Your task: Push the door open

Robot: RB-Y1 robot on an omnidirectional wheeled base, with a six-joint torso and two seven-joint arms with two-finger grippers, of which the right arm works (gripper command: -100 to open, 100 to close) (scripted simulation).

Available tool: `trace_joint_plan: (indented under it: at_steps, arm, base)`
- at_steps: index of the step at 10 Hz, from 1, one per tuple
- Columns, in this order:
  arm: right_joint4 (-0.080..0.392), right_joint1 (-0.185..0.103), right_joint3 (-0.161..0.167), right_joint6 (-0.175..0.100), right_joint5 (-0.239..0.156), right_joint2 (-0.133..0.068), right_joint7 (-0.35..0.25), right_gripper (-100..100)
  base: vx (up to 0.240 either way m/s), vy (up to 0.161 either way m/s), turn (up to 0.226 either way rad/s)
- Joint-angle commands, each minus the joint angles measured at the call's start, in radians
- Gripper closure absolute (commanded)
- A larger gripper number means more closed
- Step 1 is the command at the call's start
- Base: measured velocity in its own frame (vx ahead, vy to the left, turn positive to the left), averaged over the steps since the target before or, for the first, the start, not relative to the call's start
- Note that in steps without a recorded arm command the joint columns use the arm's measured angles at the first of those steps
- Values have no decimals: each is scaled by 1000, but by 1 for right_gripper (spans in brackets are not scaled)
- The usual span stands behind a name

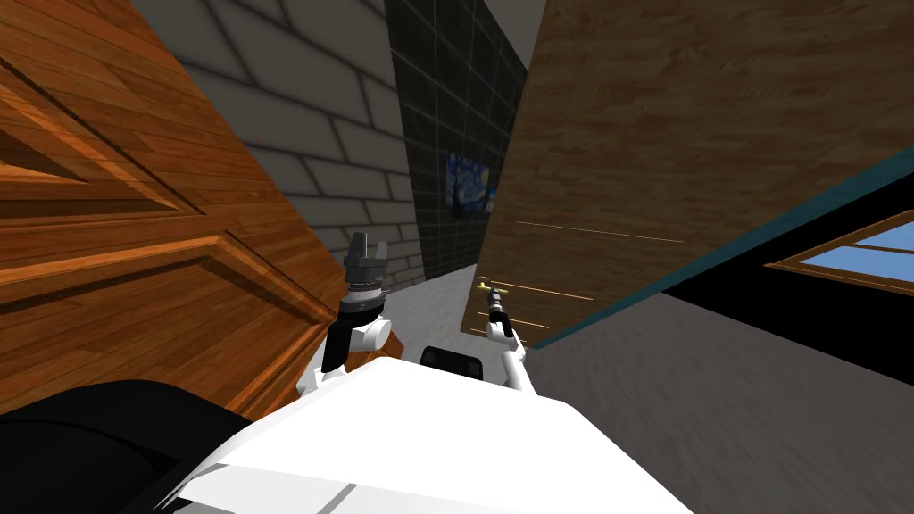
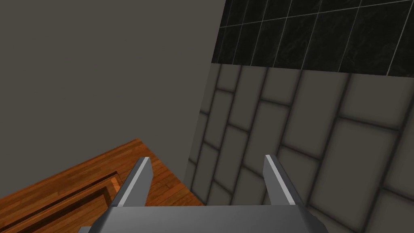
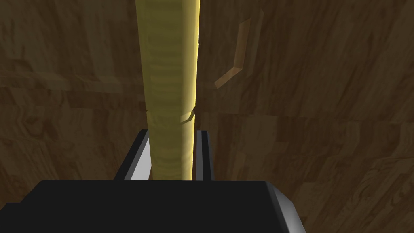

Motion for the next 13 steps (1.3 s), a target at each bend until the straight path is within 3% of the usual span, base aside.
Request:
trace_joint_plan:
  at_steps: [1,3,4,5,8,13]
  arm:
    - [4,-13,1,-8,-21,9,31,100]
    - [13,-22,12,-10,-36,26,52,100]
    - [11,-15,10,-6,-32,20,43,100]
    - [36,-37,3,-17,-33,3,44,100]
    - [82,-72,-7,-31,-33,-18,44,100]
    - [212,-170,-34,-72,-32,-45,43,100]
  base:
    - [179,101,-246]
    - [139,122,-172]
    - [60,63,-51]
    - [87,-33,-78]
    - [101,-60,-74]
    - [141,-34,-123]
